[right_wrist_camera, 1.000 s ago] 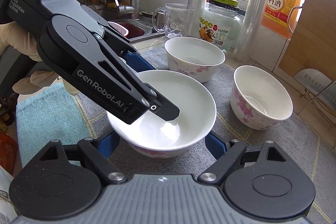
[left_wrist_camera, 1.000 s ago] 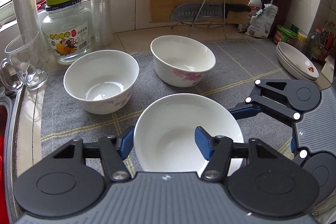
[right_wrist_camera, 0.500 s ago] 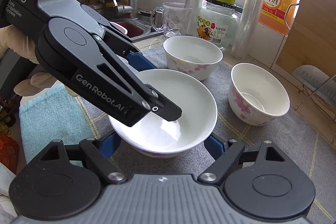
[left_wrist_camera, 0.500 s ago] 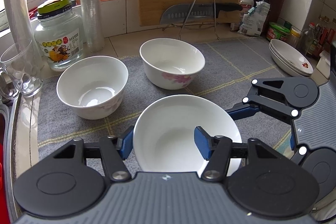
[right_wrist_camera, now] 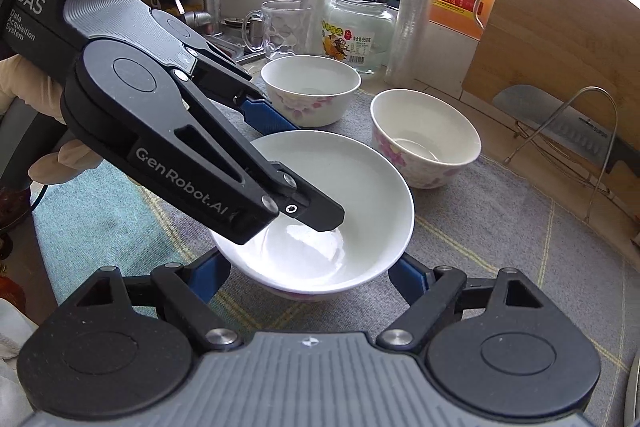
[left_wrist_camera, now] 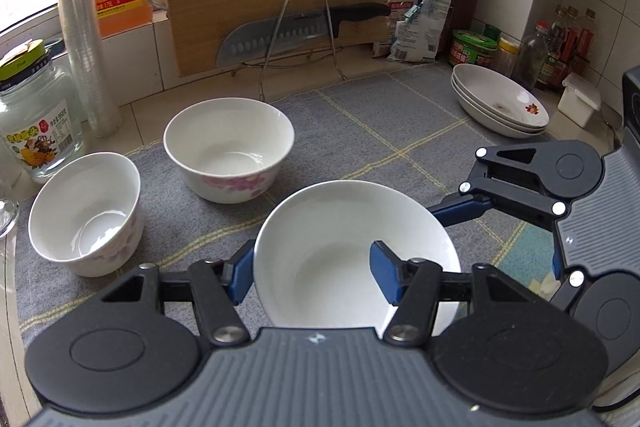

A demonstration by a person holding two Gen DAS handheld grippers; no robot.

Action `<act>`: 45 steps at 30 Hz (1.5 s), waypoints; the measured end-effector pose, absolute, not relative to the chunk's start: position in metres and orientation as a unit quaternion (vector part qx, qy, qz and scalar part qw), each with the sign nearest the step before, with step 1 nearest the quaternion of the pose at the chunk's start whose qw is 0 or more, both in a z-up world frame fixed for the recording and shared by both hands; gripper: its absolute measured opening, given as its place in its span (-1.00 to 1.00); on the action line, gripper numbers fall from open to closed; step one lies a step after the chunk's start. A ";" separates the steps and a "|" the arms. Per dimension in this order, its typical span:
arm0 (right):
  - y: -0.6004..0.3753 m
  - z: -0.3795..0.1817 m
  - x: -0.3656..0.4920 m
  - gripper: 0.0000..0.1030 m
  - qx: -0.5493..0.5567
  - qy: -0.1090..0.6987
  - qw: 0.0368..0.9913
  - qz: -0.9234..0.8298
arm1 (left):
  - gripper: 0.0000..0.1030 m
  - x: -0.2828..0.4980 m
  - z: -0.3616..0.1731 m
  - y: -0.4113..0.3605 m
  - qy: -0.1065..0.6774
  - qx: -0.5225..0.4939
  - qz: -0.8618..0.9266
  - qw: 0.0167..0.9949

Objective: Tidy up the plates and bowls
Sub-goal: 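Lift the bowl with the left gripper and carry it toward the plates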

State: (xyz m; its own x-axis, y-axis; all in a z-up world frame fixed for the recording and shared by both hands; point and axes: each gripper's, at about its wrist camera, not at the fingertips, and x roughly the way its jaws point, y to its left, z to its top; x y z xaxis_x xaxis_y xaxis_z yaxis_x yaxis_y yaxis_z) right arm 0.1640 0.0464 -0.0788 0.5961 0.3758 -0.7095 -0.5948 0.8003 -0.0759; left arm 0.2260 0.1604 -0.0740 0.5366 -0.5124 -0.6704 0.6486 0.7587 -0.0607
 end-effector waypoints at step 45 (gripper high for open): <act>-0.050 -0.088 0.138 1.00 -0.109 0.402 0.897 0.148 | 0.73 0.230 -0.091 0.059 0.336 0.109 -0.430 0.831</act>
